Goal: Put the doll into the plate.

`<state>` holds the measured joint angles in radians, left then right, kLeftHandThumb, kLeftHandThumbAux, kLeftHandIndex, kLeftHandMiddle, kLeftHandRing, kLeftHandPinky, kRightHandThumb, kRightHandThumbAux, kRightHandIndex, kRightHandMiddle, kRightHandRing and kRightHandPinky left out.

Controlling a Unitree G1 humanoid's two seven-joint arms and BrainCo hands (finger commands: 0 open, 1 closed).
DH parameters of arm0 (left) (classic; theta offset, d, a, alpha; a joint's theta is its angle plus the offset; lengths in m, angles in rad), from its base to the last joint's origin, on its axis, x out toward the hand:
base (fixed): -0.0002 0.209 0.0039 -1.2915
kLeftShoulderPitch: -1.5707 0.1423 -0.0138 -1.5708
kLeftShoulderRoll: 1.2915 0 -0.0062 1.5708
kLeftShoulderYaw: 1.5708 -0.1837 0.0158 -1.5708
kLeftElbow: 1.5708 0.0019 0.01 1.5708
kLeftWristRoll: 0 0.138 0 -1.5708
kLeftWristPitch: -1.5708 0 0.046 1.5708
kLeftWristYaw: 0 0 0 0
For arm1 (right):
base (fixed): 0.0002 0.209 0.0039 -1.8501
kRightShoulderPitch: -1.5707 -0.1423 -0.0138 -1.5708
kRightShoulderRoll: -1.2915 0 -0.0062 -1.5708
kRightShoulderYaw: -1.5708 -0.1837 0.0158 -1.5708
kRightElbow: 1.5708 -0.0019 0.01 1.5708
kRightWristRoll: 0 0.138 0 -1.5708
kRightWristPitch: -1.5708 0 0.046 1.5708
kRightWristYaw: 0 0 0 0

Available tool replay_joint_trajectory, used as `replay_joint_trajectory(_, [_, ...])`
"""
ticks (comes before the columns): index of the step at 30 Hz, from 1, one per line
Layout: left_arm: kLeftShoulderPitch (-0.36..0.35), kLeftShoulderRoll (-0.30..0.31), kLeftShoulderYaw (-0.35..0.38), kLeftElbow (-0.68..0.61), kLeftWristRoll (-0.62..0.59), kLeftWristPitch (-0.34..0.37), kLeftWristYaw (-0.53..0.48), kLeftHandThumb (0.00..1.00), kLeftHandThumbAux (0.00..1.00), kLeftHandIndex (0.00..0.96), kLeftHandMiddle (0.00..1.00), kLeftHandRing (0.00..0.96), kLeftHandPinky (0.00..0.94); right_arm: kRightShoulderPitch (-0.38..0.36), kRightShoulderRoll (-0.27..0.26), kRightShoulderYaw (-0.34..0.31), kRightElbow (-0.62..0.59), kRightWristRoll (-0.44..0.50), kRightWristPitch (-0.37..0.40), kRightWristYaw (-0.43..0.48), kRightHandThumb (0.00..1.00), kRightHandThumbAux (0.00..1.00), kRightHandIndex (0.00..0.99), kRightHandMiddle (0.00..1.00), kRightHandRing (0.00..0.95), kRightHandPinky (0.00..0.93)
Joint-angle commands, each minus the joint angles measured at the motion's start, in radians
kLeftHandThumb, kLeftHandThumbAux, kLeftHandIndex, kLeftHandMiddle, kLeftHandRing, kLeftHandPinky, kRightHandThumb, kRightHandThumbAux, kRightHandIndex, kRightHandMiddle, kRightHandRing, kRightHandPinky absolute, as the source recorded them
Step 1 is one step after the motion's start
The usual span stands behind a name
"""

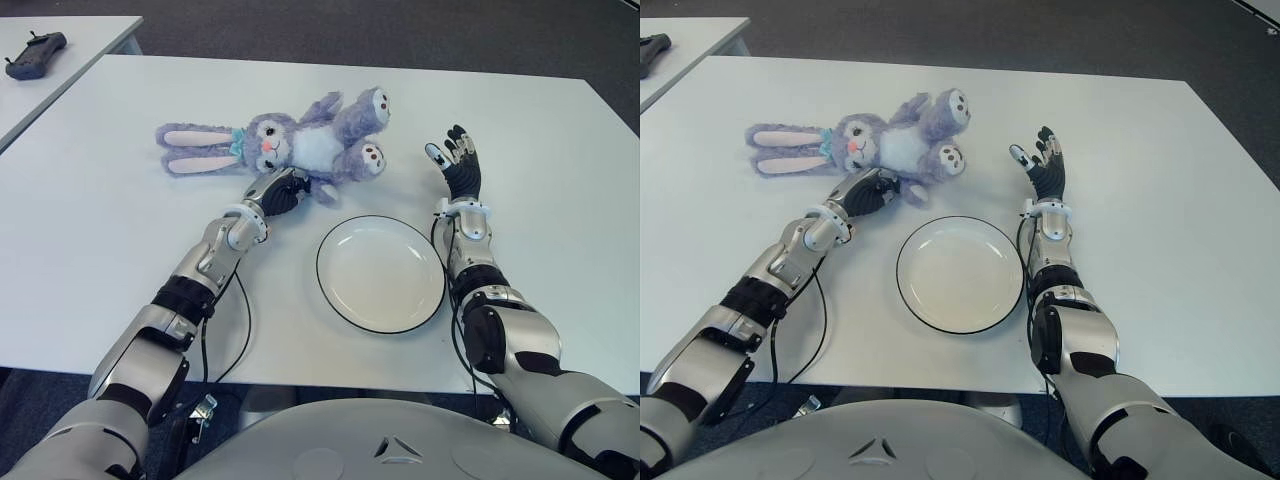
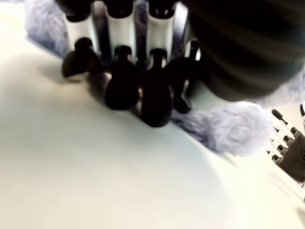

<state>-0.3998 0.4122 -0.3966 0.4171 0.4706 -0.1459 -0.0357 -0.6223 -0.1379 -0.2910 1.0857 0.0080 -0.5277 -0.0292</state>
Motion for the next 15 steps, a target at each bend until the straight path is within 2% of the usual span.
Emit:
replay_joint_trajectory(1, [0.158, 0.022, -0.032, -0.07, 0.005, 0.146, -0.158, 0.722, 0.691, 0.447, 0.706, 0.722, 0.766, 0.363, 0.102, -0.007, 0.222, 0.012, 0.029, -0.008, 0.0, 0.605, 0.057, 0.067, 0.028, 0.0])
replay_joint_trajectory(6, [0.185, 0.032, -0.027, -0.127, 0.012, 0.193, -0.165, 0.721, 0.691, 0.447, 0.695, 0.712, 0.753, 0.365, 0.104, -0.007, 0.222, 0.011, 0.022, -0.008, 0.0, 0.593, 0.056, 0.069, 0.03, 0.0])
replay_joint_trajectory(7, [0.192, 0.035, -0.026, -0.144, 0.016, 0.204, -0.167, 0.72, 0.691, 0.447, 0.677, 0.68, 0.675, 0.366, 0.104, -0.007, 0.221, 0.011, 0.02, -0.007, 0.0, 0.592, 0.059, 0.074, 0.033, 0.0])
replay_joint_trajectory(10, [0.207, 0.043, -0.029, -0.18, 0.032, 0.221, -0.162, 0.719, 0.691, 0.448, 0.665, 0.657, 0.628, 0.366, 0.105, -0.007, 0.221, 0.012, 0.019, -0.004, 0.0, 0.593, 0.061, 0.076, 0.035, 0.0])
replay_joint_trajectory(15, [0.232, 0.051, -0.029, -0.218, 0.045, 0.229, -0.138, 0.718, 0.692, 0.447, 0.7, 0.697, 0.682, 0.367, 0.105, -0.006, 0.221, 0.012, 0.018, -0.001, 0.0, 0.598, 0.059, 0.08, 0.04, 0.0])
